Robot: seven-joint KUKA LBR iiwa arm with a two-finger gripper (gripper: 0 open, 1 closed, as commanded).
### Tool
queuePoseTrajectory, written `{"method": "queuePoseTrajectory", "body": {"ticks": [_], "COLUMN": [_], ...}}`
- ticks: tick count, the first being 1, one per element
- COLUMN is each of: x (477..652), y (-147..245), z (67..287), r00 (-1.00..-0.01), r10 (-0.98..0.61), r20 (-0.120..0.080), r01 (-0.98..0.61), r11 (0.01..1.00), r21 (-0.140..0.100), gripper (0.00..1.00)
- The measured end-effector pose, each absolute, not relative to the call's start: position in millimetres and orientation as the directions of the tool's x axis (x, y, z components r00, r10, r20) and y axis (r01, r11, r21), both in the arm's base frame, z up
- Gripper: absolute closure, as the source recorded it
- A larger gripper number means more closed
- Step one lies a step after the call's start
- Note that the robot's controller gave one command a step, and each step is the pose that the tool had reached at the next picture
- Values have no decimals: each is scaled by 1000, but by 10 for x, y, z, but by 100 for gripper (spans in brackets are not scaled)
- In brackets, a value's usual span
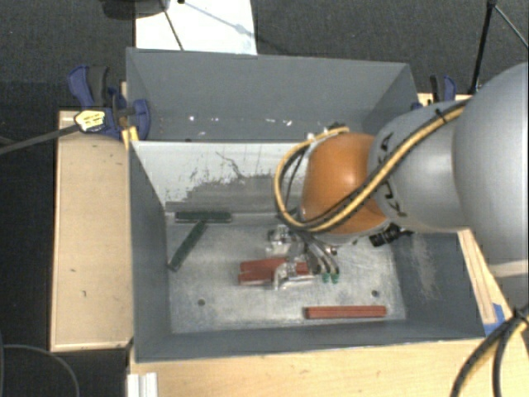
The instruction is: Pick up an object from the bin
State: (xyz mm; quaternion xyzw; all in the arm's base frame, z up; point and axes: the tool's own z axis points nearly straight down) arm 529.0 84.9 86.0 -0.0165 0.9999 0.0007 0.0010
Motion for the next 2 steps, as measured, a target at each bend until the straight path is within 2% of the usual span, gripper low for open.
{"method": "queuePoseTrajectory", "body": {"ticks": [2], "x": [5274], "y": [845], "z": [1112], "r00": [-999], "r10": [-32], "r20": [6], "r01": [-32], "r11": [999], "r21": [0], "gripper": [100]}}
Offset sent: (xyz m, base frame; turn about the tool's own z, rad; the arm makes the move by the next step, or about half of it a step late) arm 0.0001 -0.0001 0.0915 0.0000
